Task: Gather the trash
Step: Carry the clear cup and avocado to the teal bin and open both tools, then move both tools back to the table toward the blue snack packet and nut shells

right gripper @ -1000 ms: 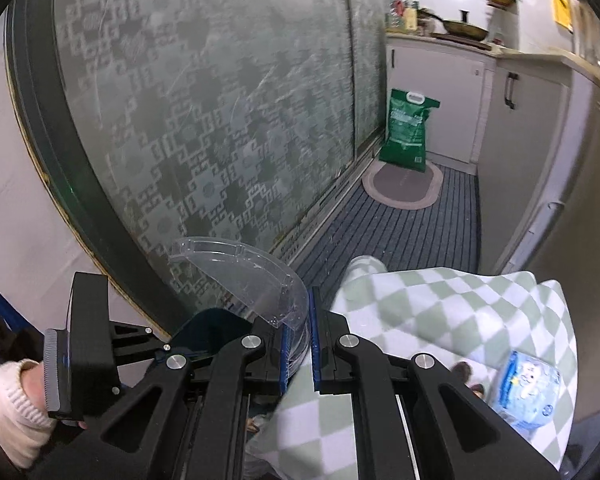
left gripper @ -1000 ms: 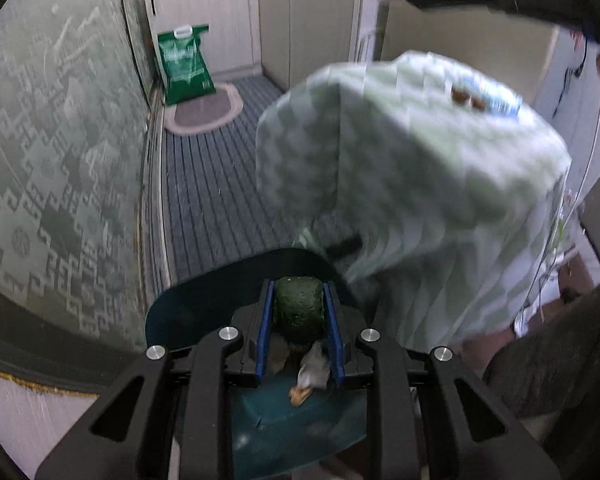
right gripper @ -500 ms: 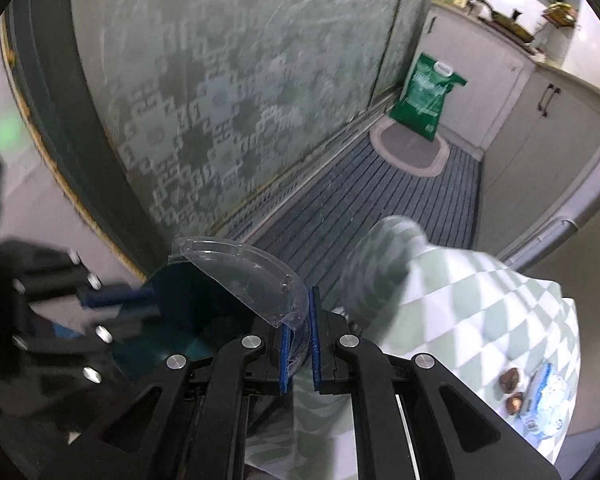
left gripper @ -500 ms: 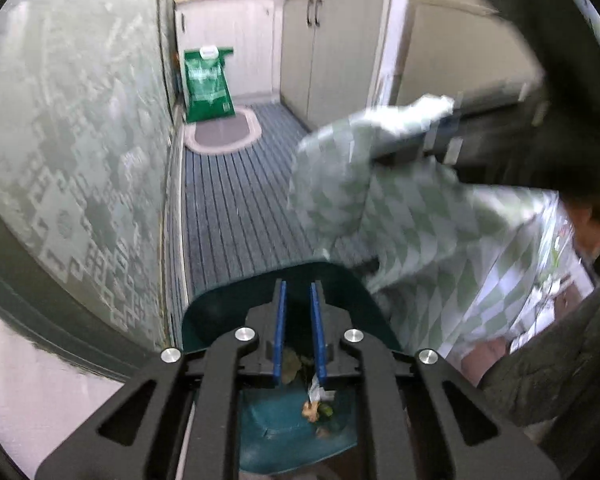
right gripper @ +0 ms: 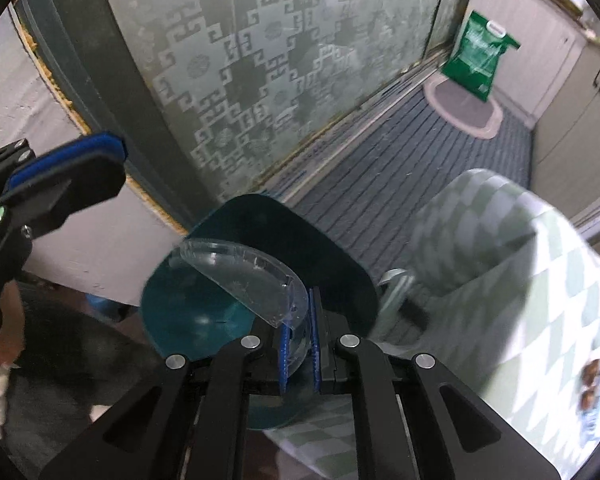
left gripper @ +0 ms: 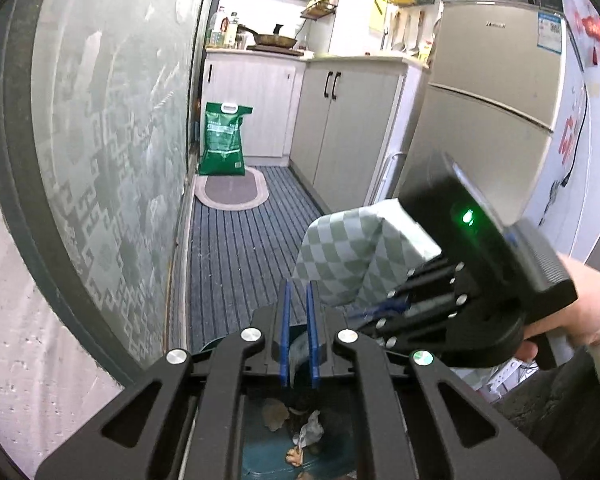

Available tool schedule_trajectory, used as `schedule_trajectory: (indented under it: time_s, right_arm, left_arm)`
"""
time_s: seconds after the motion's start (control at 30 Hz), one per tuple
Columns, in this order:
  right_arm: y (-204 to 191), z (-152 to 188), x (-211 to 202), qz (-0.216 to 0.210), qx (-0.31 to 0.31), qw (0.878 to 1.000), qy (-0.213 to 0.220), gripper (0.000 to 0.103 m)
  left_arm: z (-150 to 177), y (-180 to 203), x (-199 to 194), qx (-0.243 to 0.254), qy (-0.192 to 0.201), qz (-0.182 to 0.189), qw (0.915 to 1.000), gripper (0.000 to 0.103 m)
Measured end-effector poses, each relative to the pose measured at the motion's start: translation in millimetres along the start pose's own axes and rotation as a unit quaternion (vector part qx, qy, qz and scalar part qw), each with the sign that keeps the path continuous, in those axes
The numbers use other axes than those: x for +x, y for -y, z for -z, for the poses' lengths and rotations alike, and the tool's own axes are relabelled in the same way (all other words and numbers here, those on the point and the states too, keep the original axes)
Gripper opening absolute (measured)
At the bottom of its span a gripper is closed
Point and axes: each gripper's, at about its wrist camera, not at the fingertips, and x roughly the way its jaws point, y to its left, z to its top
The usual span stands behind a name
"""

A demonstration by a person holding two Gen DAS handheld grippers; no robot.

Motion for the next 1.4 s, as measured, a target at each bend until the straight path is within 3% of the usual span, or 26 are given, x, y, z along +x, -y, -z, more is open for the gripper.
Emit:
schedule_trajectory:
  time_s: [0.03, 0.17, 0.4, 0.73, 0.93, 1.2, 1.27, 1.4]
  right_arm:
    - [0, 1, -1, -0.004, 0.002, 1.0, 0.002, 0.015]
    - [1, 4, -6, -0.023, 0.013, 1.0, 0.011, 0.045]
    - [8, 8, -38, -0.034, 0.013, 0.997, 0.067, 0.046]
    - [65, 37, -94, 0.018, 0.067, 0.985, 0.156, 0.046]
    - [101, 65, -120, 0.072, 0.102, 0.973, 0.194, 0.055]
    - [151, 106, -152, 0.153, 0.168, 0.942, 0.247, 0.081]
    - [168, 117, -153, 0.176, 0.2, 0.931, 0.248, 0.088]
    - [199, 133, -143, 0.198, 0.255, 0.922, 0.216, 0.091]
  left_arm:
    - [-1, 1, -1, 0.0, 0.004, 0.001, 1.0, 0.009]
    - [-6, 3, -7, -0.003, 0.026, 0.007, 0.9996, 0.009]
    - [-16, 15, -10, -0.011, 0.053, 0.02, 0.9983, 0.009]
    - [-30, 59, 17, 0.015, 0.044, 0.044, 0.998, 0.009]
    - [-36, 96, 39, 0.039, 0.033, 0.061, 0.9968, 0.009]
    - [-39, 128, 72, 0.052, 0.004, 0.067, 0.9964, 0.014]
    - [-40, 136, 80, 0.056, -0.003, 0.068, 0.9961, 0.019]
    - [-41, 149, 90, 0.065, -0.011, 0.075, 0.995, 0.033]
